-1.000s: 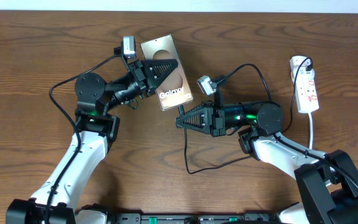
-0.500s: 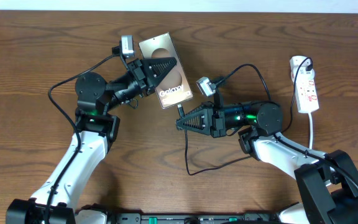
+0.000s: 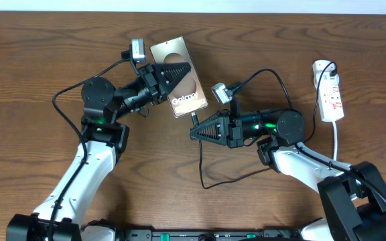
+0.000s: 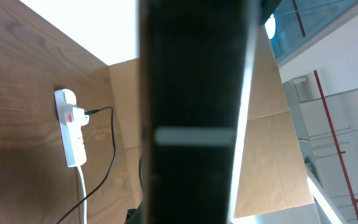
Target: Plug charger to phone and switch on socket
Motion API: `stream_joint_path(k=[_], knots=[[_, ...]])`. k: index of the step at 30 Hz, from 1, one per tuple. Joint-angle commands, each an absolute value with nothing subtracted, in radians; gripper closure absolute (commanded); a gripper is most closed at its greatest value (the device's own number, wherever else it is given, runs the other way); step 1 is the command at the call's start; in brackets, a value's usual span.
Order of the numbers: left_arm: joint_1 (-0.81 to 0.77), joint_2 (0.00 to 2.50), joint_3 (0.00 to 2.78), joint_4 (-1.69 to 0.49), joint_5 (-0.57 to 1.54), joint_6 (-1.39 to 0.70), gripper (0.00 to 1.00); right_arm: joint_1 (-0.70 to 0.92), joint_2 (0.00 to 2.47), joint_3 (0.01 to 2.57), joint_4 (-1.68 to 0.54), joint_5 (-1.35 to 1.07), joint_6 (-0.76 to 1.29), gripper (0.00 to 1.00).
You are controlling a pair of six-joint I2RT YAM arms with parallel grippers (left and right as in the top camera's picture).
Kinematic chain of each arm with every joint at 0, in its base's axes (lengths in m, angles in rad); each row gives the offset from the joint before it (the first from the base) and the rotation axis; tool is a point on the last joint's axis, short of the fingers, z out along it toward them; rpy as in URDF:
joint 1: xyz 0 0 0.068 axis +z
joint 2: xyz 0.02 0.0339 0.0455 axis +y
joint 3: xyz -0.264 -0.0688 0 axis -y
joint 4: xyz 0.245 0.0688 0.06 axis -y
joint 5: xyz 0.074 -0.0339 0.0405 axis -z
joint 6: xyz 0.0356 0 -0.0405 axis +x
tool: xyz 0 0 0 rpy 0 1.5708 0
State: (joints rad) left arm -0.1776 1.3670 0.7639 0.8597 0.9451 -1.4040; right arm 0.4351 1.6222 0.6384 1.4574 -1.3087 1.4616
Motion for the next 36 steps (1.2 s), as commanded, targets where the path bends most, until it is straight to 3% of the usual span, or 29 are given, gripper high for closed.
stream_joint_path(k=[1,36], knots=[[-0.176,1.352,0.78,0.873,0.984,-1.38,0.93,0.44,1.621,0.633,1.446,-1.282,1.469,0.99],[-0.176,1.352,0.78,0.873,1.01,-1.341,0.93,0.44,1.621,0.633,1.446,-1.265,1.469,0.99]])
